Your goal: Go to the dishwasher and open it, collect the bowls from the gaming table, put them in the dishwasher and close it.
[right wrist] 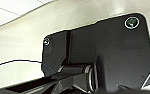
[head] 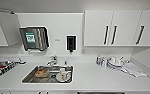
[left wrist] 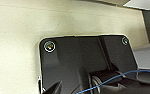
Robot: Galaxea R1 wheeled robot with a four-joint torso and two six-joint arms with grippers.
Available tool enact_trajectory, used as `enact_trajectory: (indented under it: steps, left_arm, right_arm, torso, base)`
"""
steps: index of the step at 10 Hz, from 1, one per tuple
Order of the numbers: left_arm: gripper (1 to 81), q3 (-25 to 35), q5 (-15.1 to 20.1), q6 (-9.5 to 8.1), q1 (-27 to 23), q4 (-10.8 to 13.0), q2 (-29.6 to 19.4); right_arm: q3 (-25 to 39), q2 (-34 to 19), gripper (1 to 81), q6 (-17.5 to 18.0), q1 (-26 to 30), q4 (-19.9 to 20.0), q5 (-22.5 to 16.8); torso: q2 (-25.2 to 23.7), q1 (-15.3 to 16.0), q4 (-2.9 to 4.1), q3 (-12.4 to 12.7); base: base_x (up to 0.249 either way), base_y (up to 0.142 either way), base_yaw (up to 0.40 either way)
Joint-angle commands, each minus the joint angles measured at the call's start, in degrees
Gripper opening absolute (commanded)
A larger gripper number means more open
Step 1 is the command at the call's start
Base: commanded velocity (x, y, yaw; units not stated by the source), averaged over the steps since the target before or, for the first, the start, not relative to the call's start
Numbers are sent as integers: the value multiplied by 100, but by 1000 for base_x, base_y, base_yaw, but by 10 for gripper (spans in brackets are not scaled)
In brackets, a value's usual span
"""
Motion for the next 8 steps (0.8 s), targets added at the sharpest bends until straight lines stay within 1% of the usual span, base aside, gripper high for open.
enact_trajectory:
  steps: [1,2,4,5,6,8]
  left_arm:
    - [811,1356,-20,32,-343,-82,-1029]
    - [811,1611,-37,32,-343,-82,-1267]
    - [811,2094,-125,-2,-378,-99,-1732]
    - [811,2470,-229,-82,-413,-91,-2047]
    - [811,3120,-353,-117,-510,-91,-2565]
    - [811,4184,-363,-109,-712,-47,-3348]
  right_arm:
    - [203,-154,811,14,301,100,-241]
    - [317,-234,811,6,318,100,-233]
    - [624,-418,811,15,362,109,-233]
    - [730,-471,811,15,388,118,-233]
    - [748,-506,811,23,406,170,-233]
    - [766,-594,811,15,441,285,-233]
  torso:
    - [-564,365,0,0]
    - [-676,435,0,0]
    - [-1056,671,0,0]
    - [-1251,793,0,0]
    - [-1460,924,0,0]
    - [-1860,1176,0,2]
  base:
    - [0,0,0]
    - [0,0,0]
    - [0,0,0]
    - [0,0,0]
    - [0,0,0]
    - [0,0,0]
